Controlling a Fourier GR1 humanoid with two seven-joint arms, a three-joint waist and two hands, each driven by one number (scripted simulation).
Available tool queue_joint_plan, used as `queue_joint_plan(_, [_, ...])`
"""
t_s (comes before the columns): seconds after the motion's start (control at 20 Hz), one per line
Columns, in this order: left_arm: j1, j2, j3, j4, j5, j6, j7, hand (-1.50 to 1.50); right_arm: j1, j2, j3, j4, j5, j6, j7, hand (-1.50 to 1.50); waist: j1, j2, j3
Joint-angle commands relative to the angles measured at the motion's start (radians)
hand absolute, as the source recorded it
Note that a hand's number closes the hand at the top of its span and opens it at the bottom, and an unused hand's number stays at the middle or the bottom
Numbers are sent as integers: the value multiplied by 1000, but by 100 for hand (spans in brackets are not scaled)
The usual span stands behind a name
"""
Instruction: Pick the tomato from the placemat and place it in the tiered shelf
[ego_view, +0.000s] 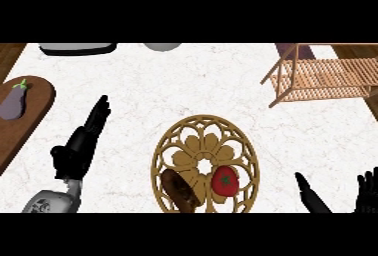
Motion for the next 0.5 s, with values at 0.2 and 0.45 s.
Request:
queue_joint_plan(0.2, [-87,-34,-26,54,-43,-4,27,0,193,-129,282,-185,300,-39,259,-150,52,7,-4])
queue_joint_plan(0.45, [-79,-51,-34,23,-38,-10,38,0,268,-233,325,-358,495,23,557,-150,63,9,-6])
